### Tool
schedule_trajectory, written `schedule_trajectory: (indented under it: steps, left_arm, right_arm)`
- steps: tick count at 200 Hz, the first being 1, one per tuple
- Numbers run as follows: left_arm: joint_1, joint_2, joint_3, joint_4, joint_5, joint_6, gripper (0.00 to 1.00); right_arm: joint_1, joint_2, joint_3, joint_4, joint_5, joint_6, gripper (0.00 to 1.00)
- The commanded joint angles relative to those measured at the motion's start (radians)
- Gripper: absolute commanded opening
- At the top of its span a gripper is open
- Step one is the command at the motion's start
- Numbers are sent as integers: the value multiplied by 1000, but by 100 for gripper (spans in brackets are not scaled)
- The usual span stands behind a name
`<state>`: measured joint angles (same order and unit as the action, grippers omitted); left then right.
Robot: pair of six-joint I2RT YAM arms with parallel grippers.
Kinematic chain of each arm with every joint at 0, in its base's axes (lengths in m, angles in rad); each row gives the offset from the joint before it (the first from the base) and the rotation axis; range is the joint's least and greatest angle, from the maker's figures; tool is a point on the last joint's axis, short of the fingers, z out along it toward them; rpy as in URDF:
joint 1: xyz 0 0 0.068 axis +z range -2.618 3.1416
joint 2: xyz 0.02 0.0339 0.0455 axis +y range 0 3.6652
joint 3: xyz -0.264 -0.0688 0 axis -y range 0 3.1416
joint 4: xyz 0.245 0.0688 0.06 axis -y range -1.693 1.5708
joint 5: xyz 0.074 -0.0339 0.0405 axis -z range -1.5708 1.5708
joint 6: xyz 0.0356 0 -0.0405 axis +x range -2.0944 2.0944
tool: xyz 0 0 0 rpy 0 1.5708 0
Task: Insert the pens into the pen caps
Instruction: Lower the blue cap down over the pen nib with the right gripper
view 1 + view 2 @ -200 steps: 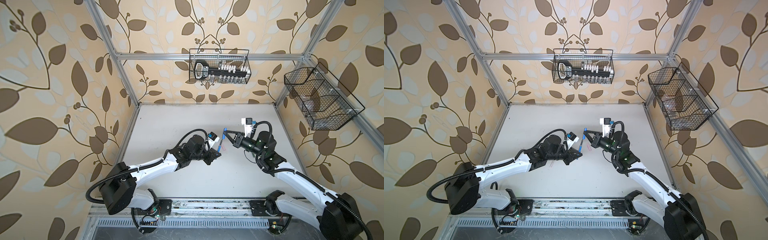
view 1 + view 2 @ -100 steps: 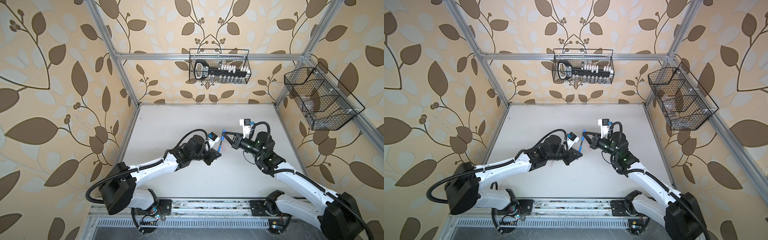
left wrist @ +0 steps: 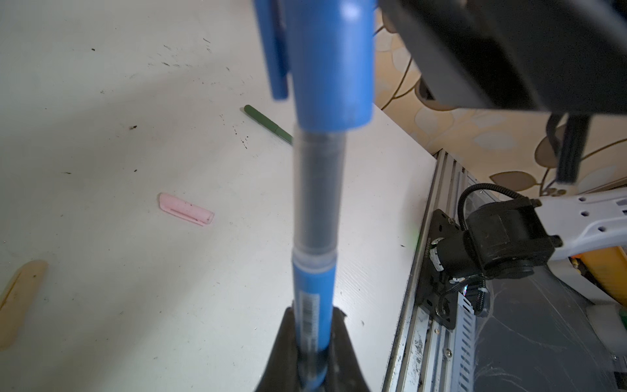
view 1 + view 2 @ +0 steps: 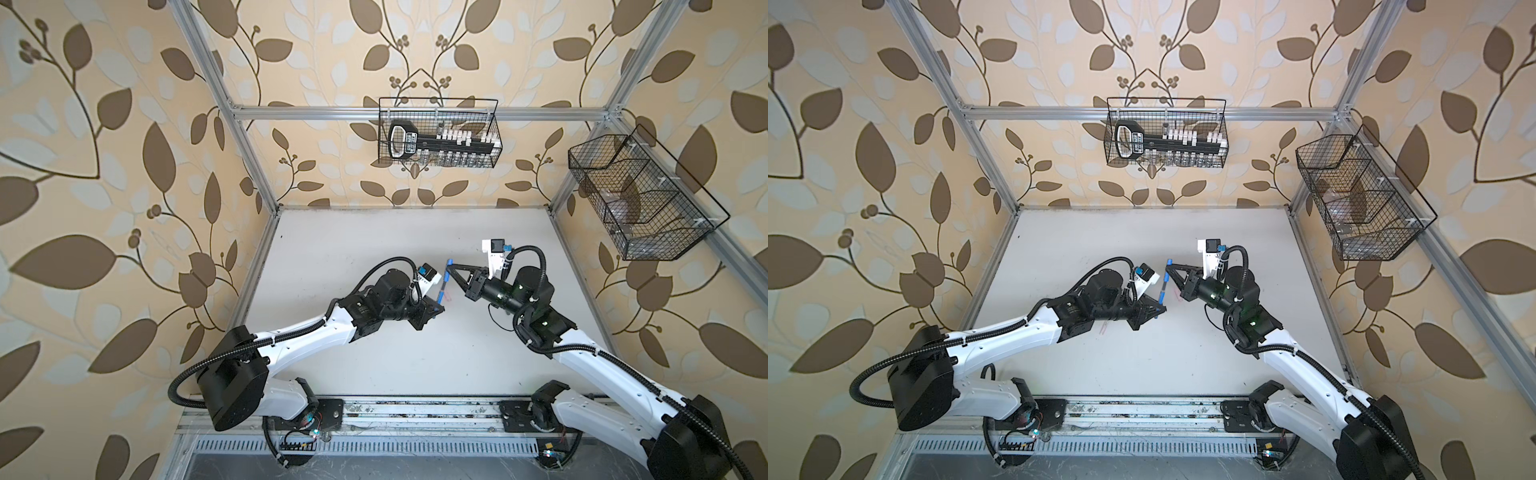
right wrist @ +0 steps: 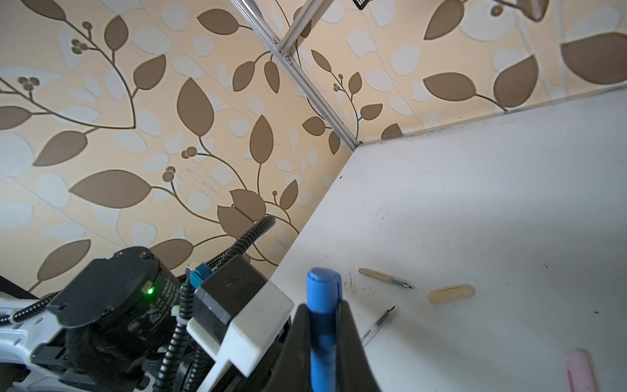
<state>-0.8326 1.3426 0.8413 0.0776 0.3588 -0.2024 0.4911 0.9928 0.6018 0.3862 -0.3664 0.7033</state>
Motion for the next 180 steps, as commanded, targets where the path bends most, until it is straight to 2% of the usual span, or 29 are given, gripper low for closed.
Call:
schedule_trajectory:
  steps: [1,65,108,180]
  left_arm:
    - [-3,-43,70,61,-20,21,0]
    - [-3,-43,107,47,-47,49,0]
    - [-3,-33,125,35,-85,74,0]
    - [-3,4,160,11,-79,132,0]
  right_arm:
    - [23,-13,-19,9,-15,-12,10]
    - [36,-42,-11,-46,-9,-84,12]
    - [44,-62,7,-98,-8,-140,18]
    - [64,-75,54,-166,-11,-198,22]
